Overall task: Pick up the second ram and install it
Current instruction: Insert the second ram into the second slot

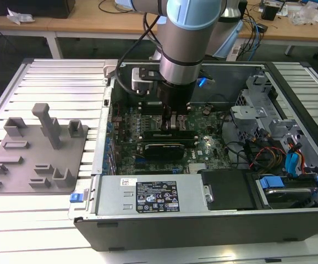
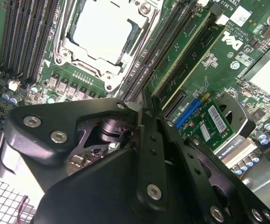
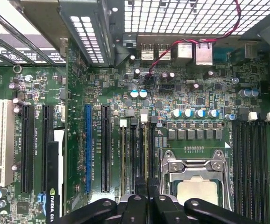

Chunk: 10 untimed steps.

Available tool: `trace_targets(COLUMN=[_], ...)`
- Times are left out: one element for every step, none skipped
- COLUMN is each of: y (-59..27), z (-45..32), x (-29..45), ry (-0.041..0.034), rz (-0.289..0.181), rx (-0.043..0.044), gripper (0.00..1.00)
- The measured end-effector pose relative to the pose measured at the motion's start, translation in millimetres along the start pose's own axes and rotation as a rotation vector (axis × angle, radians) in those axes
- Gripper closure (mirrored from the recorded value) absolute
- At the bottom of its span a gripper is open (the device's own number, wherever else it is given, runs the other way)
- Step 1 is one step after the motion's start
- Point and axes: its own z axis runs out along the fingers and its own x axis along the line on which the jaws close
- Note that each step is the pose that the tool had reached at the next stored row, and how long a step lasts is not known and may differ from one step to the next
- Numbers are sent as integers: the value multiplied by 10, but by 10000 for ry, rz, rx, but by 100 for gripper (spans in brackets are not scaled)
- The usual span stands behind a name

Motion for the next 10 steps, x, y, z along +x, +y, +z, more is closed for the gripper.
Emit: trace_targets(y=[0, 0, 0, 0, 0, 0, 0, 0, 0, -1], z=[1, 1, 1, 2, 4, 4, 4, 6, 7, 14], x=[0, 0, 0, 0, 0, 0, 0, 0, 0, 0], ry=[-1, -1, 0, 0, -1, -1, -2, -3, -2, -7], rz=[12, 15, 16, 17, 18, 18, 18, 18, 19, 19], rx=[0, 0, 0, 1, 1, 1, 1, 1, 0, 3], gripper=[91, 91, 91, 91, 91, 91, 91, 91, 91, 91])
